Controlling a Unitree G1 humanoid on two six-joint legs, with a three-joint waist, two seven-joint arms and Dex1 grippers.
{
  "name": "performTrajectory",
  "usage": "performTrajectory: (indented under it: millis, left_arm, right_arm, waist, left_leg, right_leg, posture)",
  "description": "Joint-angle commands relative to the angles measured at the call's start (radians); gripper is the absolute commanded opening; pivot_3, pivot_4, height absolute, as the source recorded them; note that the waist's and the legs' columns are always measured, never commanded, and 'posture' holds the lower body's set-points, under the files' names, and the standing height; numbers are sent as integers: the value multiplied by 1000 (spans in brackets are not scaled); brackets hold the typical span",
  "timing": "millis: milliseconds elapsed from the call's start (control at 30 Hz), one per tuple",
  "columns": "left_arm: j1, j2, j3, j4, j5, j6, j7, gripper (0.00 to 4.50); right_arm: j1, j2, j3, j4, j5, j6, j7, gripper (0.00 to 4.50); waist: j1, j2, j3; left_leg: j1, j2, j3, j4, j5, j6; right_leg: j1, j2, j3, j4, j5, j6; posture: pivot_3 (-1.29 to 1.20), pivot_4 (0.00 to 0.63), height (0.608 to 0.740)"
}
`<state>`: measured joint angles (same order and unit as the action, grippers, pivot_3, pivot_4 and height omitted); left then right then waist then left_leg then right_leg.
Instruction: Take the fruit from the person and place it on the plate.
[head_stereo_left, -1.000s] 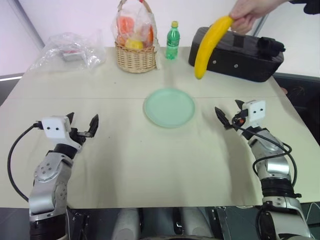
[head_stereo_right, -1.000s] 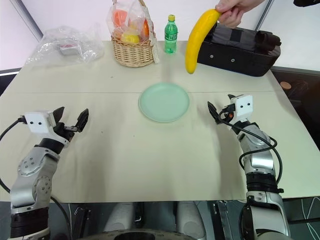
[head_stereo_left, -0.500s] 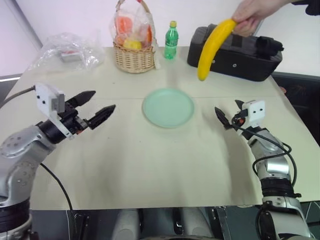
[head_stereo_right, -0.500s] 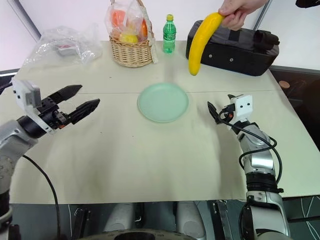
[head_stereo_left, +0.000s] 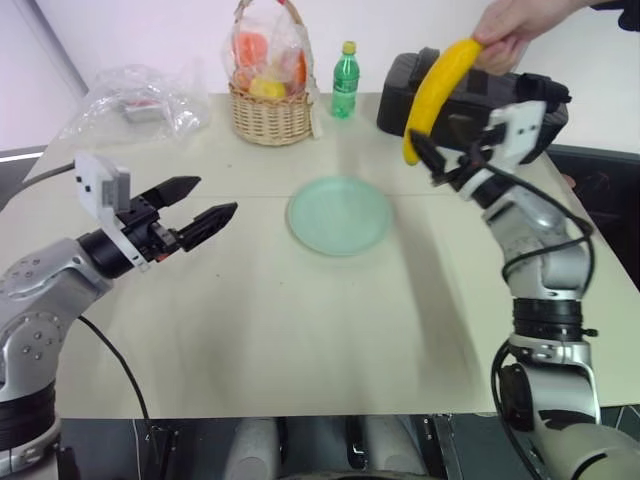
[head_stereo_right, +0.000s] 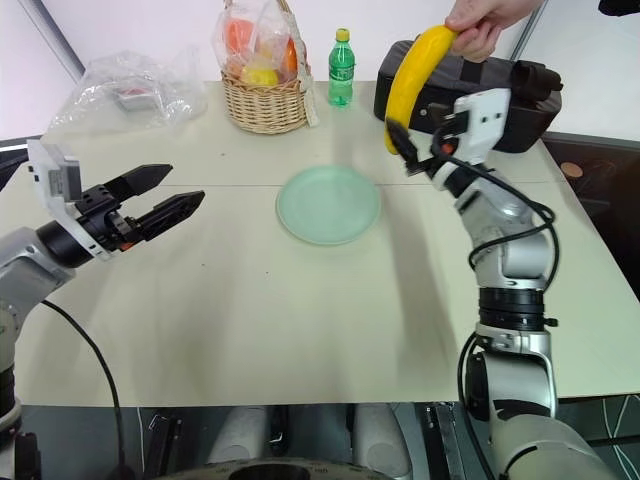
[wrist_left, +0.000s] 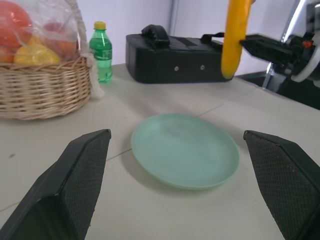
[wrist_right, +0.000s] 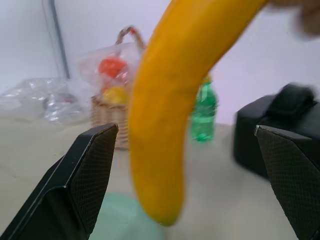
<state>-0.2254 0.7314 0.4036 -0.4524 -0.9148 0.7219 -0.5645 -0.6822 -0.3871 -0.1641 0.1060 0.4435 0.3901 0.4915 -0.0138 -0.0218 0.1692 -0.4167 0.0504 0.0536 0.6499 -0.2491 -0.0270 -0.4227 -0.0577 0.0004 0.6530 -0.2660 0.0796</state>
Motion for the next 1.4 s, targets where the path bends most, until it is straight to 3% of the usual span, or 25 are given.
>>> performTrajectory:
  millis: [33,133,300,367,567,800,1067,1200,1300,1400]
  left_arm:
    - [11,-8,14,-36,19,-31,19,4455]
    - [34,-15,34,-50,20,-35,38,4500]
    - [64,-22,44,-72,16,-43,53,4500]
    - [66,-24,42,-74,16,-45,57,4500]
    - [78,-10,30,-62,36,-47,51,4500]
    - [91,-11,19,-45,68,-35,64,4500]
    - [125,-27,27,-83,73,-39,90,4500]
    - [140,-43,26,-106,70,-39,113,4500]
    - [143,-48,25,-113,68,-37,121,4500]
    - [135,-48,18,-110,68,-36,125,4500]
  right_arm:
    - [-59,17,11,22,0,-9,18,4500]
    - [-83,32,8,52,1,-22,22,3744]
    - [-93,38,12,46,-5,-34,31,1243]
    - [-99,38,15,46,-10,-35,26,1125]
    - [-104,48,102,-7,-21,41,63,1125]
    - [-46,65,409,25,-199,61,181,1125]
    - [-103,68,472,126,-311,0,241,1125]
    - [-113,64,443,168,-334,-12,236,2891]
    - [-107,53,420,164,-331,5,238,4456]
    - [-95,38,402,147,-329,21,242,4490]
  waist:
    - [0,0,0]
    - [1,0,0]
    - [-1,0,0]
    - [-1,0,0]
    - [-3,0,0]
    - [-4,0,0]
    - [0,0,0]
    - [-1,0,0]
    - [-1,0,0]
    - [-1,0,0]
  left_leg:
    - [0,0,0,0,0,0]
    - [0,0,0,0,0,0]
    - [0,0,0,0,0,0]
    - [0,0,0,0,0,0]
    - [0,0,0,0,0,0]
    - [0,0,0,-1,0,0]
    - [-2,0,-1,0,0,0]
    - [-1,0,0,0,0,0]
    - [-1,0,-1,0,0,0]
    - [-1,0,0,0,0,0]
  right_leg:
    - [0,0,0,0,0,0]
    - [0,0,0,0,0,0]
    - [0,0,0,0,0,0]
    - [0,0,0,0,0,0]
    - [-1,0,0,0,0,0]
    - [-1,0,0,0,0,0]
    - [-2,-1,-1,0,0,0]
    - [-2,0,-1,0,0,0]
    - [-2,0,-1,0,0,0]
    - [-2,0,-1,0,0,0]
  posture:
    - [0,150,740]
    - [0,150,740]
    - [0,150,740]
    - [0,150,740]
    - [0,150,740]
    - [0,150,740]
    - [0,150,740]
    - [0,150,740]
    - [0,150,740]
    - [0,150,740]
